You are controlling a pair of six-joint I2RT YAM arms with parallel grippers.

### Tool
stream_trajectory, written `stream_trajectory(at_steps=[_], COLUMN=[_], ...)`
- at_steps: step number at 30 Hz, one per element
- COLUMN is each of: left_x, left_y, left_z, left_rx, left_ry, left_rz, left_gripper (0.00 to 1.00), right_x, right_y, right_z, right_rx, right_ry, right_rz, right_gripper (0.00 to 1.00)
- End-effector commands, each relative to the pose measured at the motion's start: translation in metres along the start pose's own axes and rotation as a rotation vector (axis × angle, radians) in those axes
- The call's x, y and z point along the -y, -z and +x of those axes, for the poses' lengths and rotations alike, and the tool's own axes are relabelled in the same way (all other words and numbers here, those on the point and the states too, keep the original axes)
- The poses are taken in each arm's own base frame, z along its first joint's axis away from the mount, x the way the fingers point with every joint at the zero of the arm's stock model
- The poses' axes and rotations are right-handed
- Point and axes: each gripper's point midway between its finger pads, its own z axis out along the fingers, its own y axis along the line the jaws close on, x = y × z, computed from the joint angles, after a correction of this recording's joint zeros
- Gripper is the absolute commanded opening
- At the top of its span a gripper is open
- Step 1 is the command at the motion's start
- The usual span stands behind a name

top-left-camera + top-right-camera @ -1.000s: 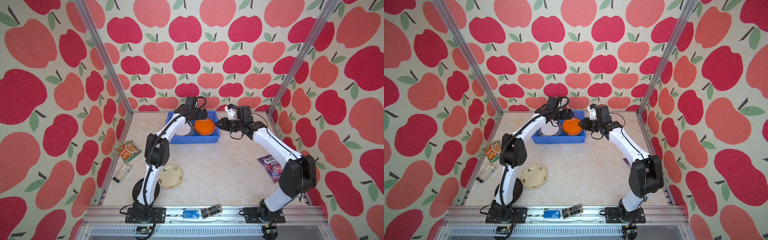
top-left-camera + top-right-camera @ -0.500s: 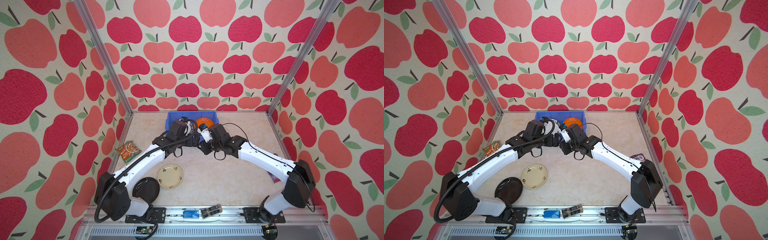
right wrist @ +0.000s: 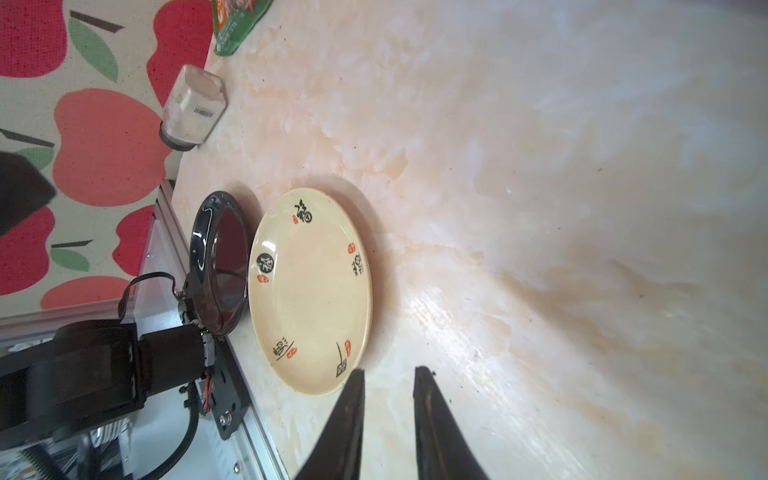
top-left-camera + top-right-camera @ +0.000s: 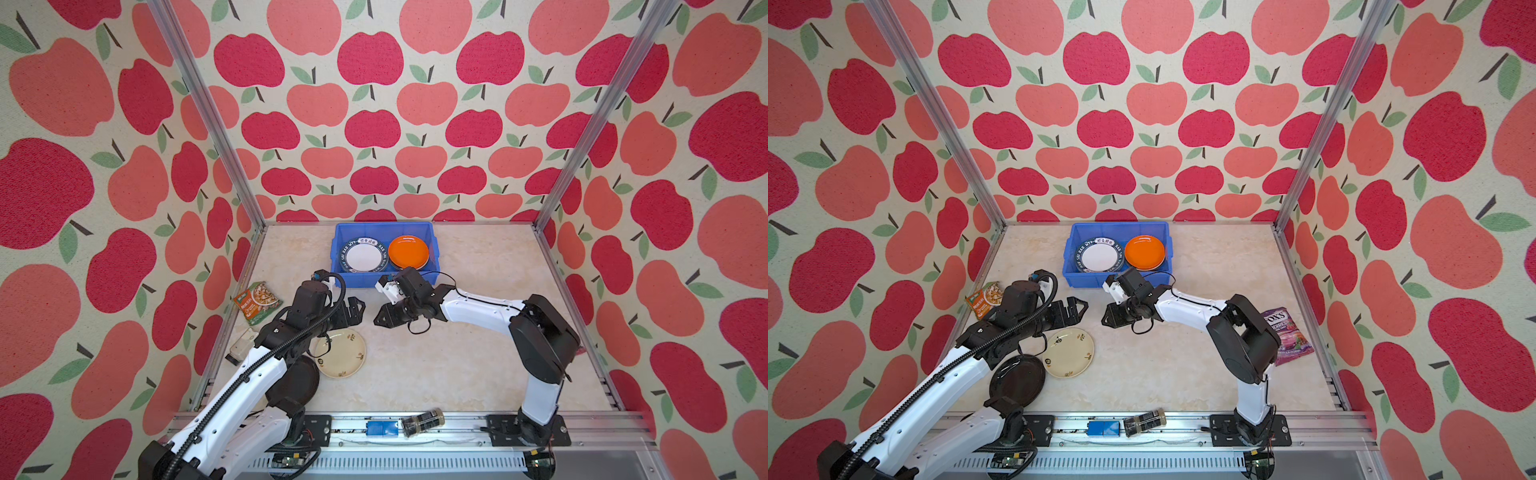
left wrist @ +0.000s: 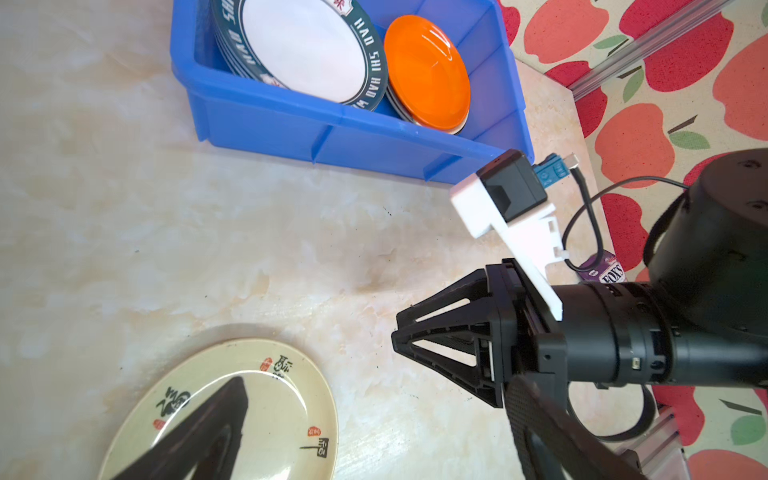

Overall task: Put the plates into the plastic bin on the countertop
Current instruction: 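Raise the left gripper from the bin while the right gripper reaches toward the cream plate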

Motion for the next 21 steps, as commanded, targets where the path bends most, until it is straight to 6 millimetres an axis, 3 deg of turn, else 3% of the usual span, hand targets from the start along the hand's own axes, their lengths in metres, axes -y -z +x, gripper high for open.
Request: stream_trajectory(at_steps=[1, 10, 21], left_x=[0.007, 0.001, -0.011], left_y=[-0.001, -0.006, -0.005], left_z=[0.005, 0.005, 0.003], left_rx=[-0.020, -0.002, 0.011], left_ry=[0.096, 0.152, 0.203], left_rz=[0.101, 0.149, 0.133], left_gripper=[1.00, 1.00, 1.00], right_x=[-0.029, -0.022, -0.018], right_y=[-0.008, -0.030, -0.046], right_z=[0.004, 0.027, 0.034], right_rx=[-0.071, -0.211, -0.279], right_ry=[-0.034, -0.081, -0.103], right_rz=[-0.148, -0.193, -0.210], right_gripper=[0.28, 0.33, 0.28])
